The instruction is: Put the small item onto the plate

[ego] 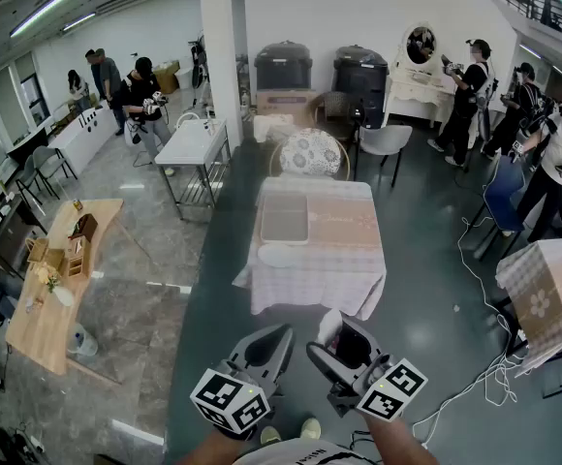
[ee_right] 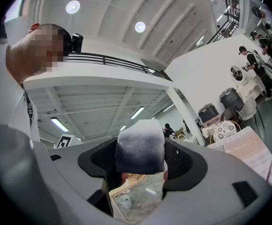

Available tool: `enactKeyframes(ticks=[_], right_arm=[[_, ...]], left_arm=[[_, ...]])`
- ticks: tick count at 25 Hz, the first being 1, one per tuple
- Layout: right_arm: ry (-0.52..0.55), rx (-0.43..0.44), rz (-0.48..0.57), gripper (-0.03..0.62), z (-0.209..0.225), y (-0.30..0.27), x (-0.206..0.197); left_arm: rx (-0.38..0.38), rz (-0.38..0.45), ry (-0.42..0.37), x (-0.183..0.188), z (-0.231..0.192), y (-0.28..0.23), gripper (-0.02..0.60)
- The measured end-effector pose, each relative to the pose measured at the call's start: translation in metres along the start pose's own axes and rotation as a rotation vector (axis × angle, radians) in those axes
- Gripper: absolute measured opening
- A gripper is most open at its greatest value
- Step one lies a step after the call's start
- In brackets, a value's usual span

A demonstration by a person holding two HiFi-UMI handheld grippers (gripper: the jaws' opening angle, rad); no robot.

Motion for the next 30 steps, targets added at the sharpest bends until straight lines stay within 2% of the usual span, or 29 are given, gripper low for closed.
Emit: enactKeyframes(ticks=[14,20,24,30], right_arm=[[0.001,0.031,-0.004,0.291,0.000,0.006,-0.004],[-0.017,0.029,0.007,0.291,0.010,0.016,-0.005],[-0.022,0.039,0.007,0.291,0.018,0.020,-0.003],[-0.005,0.065,-0.004,0.291,0.030,0.026,0.000]], left_arm=[[0.016,-0.018,-0.008,-0.010,0.006,-0.003,0.006],[0.021,-0.001,-0.025,-0.009,0.008,-0.007,0.006],[0.024,-0.005,-0.007,-0.011,0.011,-0.015,0.006],[0.093,0.000,-0.018,-0.013,0.015,-0.025,0.006]])
Point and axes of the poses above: the fingertips, and each gripper's own axes: y backward along the fingers, z to its right, x out of its top, the point moved 3 cm from there along y, backward along the fingers, and after that the axes turned 11 degrees about -z, right-handed, at the moved point
